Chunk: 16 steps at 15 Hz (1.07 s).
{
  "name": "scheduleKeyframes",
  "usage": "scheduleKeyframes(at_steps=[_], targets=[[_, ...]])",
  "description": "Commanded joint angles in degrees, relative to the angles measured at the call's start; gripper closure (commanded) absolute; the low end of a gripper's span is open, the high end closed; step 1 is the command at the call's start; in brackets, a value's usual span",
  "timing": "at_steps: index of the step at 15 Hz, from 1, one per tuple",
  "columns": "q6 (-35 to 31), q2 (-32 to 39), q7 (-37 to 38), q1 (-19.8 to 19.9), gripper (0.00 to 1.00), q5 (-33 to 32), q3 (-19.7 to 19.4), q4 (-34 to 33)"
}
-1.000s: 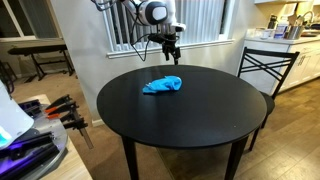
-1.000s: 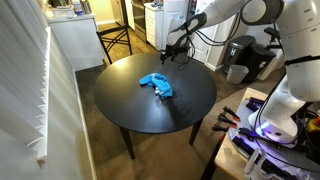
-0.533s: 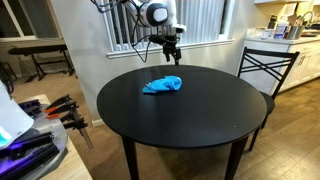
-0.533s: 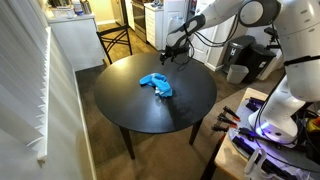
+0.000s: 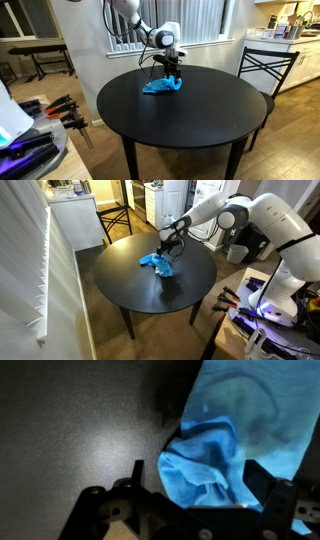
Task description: Wipe the table with the blue cloth
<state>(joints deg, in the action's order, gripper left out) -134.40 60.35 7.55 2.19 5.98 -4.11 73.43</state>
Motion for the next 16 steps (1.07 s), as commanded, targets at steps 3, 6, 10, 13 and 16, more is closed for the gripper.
scheduleKeyframes(at_steps=[3,6,10,13,16], targets=[[12.7,8.73,-0.5,1.45,0.0,0.23,2.81,-16.14],[17.46,12.04,-0.17,1.5,0.0,0.07,2.97,-22.1],[20.1,16.87,-0.31,1.84,0.01,-0.31,2.64,-28.69],[17.87,20.74,-2.25,2.66,0.29,-0.17,3.26,-33.0],[17.13,24.3,-2.23,2.99,0.51,-0.13,3.53,-37.83]])
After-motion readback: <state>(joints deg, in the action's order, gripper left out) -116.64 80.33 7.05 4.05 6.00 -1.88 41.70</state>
